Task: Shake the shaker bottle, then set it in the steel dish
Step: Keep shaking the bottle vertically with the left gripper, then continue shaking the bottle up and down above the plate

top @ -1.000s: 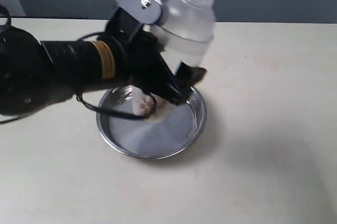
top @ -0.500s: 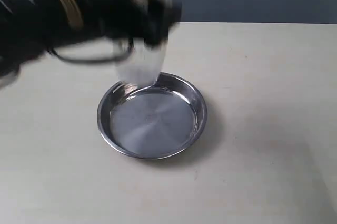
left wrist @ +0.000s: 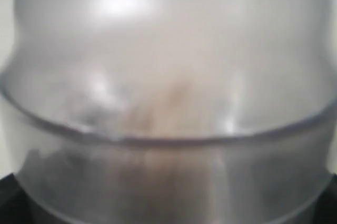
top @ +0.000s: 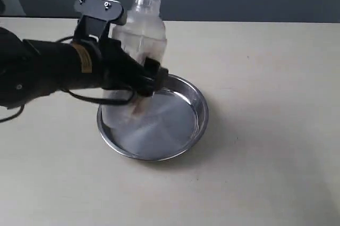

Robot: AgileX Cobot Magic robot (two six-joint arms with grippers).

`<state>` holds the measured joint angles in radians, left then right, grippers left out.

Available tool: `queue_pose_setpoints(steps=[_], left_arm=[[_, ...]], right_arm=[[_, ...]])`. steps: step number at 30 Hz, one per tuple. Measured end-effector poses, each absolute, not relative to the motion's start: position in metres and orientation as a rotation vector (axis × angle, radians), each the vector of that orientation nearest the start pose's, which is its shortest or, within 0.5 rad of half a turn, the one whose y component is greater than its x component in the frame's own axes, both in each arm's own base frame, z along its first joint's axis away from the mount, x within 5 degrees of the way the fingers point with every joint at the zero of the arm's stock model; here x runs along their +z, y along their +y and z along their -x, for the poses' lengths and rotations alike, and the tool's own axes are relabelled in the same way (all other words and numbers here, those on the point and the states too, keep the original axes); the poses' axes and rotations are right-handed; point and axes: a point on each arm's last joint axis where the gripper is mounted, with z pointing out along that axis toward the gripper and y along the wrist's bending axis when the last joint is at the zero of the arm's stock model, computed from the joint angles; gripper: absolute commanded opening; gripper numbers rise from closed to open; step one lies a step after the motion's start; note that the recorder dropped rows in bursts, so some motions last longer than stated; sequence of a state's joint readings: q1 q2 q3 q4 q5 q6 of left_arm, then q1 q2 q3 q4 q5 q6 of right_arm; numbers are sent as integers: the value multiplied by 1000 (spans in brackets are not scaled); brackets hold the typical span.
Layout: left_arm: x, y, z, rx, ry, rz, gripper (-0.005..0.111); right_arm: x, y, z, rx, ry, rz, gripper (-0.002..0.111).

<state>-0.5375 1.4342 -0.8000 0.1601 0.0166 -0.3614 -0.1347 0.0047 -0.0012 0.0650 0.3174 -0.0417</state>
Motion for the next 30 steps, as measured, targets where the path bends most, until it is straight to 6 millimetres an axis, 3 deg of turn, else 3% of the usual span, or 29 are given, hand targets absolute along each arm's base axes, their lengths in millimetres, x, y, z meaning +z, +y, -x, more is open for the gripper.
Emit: queue_pose_setpoints(steps=[1, 3, 5, 6, 10, 11, 12, 15, 16, 17, 18, 20, 21, 23, 25, 27, 29, 30], left_arm=[[262, -154, -259, -427, 2079, -381, 0], [309, -154, -256, -475, 1874, -385, 0], [331, -158, -250, -528, 1752, -384, 0], [328, -161, -249, -544, 1738, -394, 0], [271, -169, -257, -475, 1957, -459, 0], [271, -169, -257, -456, 1969, -476, 0], [284, -168, -257, -444, 1927, -496, 0], [349, -166, -251, -492, 1679, -474, 0], [358, -167, -249, -521, 1645, -457, 0], [357, -169, -248, -545, 1641, -445, 0], [342, -172, -250, -569, 1682, -431, 0], [299, -178, -256, -574, 1830, -422, 0], [266, -179, -259, -548, 1976, -406, 0], [249, -178, -258, -513, 2078, -403, 0], [285, -176, -256, -523, 1944, -430, 0], [340, -174, -250, -577, 1713, -431, 0], [357, -173, -246, -607, 1629, -424, 0], [350, -174, -246, -613, 1640, -427, 0]], right_arm=[[185, -5, -54, -63, 1800, -125, -1], [185, -5, -54, -63, 1800, -125, -1], [185, -5, -54, -63, 1800, -125, -1], [185, -5, -54, -63, 1800, -125, -1], [185, -5, -54, -63, 1800, -125, -1], [185, -5, -54, -63, 1800, -125, -1], [185, -5, -54, -63, 1800, -125, -1], [185, -5, -54, -63, 1800, -125, -1], [185, -5, -54, -63, 1800, -125, -1], [185, -5, -54, -63, 1800, -125, -1], [185, -5, -54, -63, 1800, -125, -1], [185, -5, -54, -63, 1800, -125, -1], [185, -5, -54, -63, 1800, -125, -1], [185, -5, -54, -63, 1800, -125, -1], [185, -5, -54, -63, 1800, -125, -1], [185, -5, -54, -63, 1800, -125, -1], [185, -5, -54, -63, 1800, -125, -1], [185, -5, -54, -63, 1800, -125, -1]])
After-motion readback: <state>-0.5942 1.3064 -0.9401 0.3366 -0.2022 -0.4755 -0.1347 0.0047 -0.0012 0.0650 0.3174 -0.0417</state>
